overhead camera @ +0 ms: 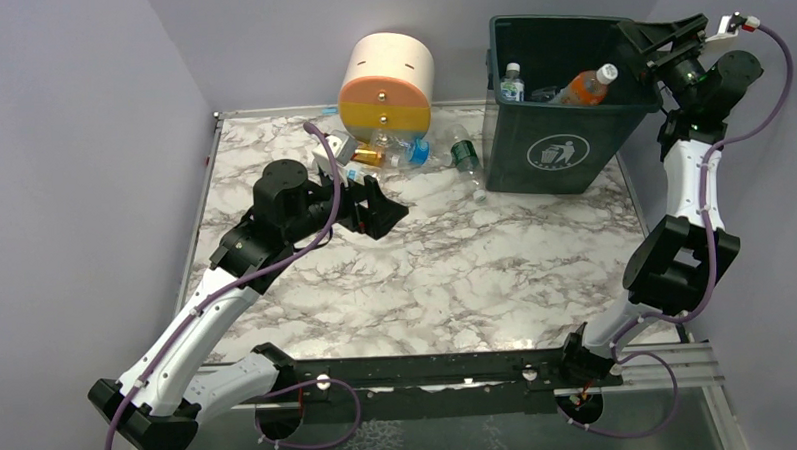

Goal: Put the plastic bottles in the bin
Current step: Place the plastic bottle in the trash bin.

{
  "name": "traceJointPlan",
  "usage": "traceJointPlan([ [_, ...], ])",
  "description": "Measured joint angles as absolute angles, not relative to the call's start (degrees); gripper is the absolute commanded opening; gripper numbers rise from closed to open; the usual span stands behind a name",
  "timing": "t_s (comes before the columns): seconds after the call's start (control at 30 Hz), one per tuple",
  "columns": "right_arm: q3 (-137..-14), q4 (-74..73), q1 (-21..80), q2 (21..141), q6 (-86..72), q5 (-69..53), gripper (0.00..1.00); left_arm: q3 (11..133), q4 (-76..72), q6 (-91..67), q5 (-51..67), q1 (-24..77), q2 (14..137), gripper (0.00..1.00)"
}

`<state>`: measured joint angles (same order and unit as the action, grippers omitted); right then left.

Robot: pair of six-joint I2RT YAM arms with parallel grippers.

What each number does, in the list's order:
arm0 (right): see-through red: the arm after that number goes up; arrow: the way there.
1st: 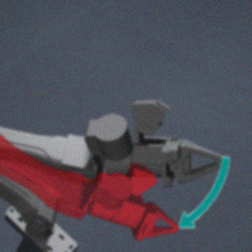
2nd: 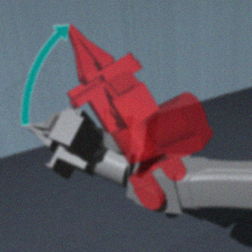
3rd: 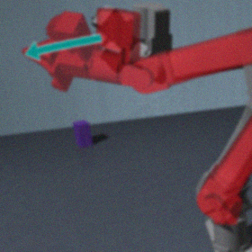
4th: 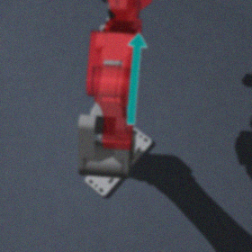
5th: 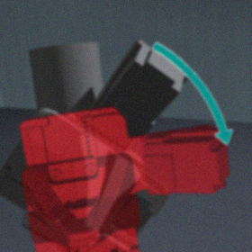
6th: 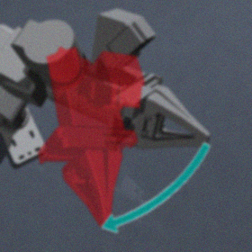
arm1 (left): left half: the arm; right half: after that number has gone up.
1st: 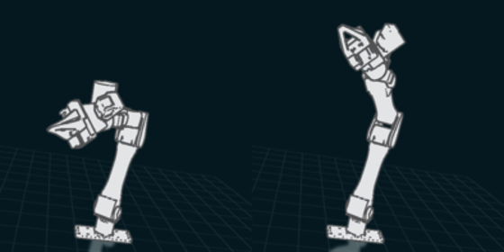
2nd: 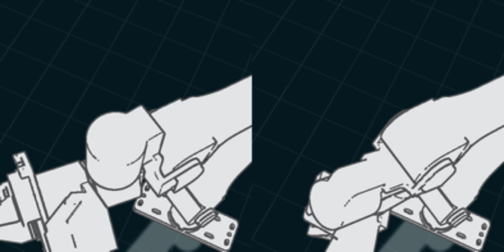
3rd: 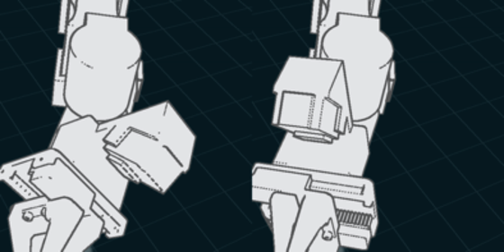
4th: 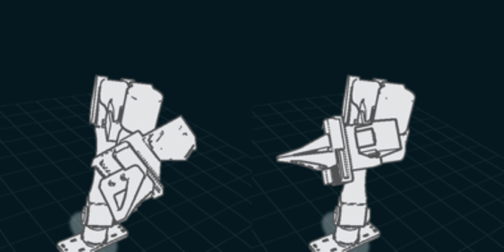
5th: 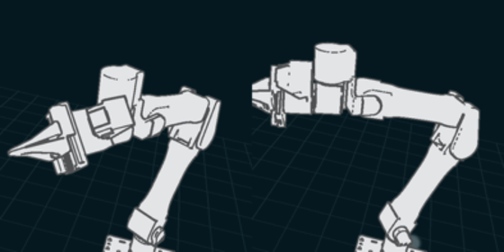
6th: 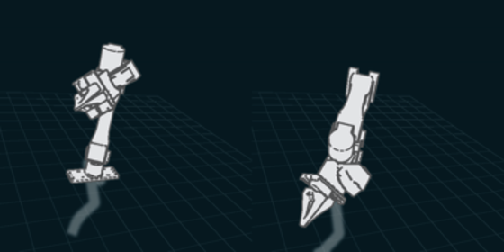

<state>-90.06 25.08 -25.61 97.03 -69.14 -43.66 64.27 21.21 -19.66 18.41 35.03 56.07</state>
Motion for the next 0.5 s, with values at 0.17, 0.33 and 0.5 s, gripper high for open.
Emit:
traceJointPlan([
  [0.17, -90.06, 24.34, -25.61, 97.03, -68.93, -43.64, 0.87, 64.27, 21.21, -19.66, 18.41, 35.03, 56.05, 0.99],
  [0.33, -90.06, 24.27, -25.61, 97.03, -68.93, -43.64, 0.87, 64.27, 21.21, -19.66, 18.41, 35.00, 56.05, 0.99],
  [0.5, -90.08, 24.29, -25.61, 97.03, -68.97, -43.66, 0.88, 64.27, 21.21, -19.68, 18.41, 35.03, 56.05, 0.99],
])
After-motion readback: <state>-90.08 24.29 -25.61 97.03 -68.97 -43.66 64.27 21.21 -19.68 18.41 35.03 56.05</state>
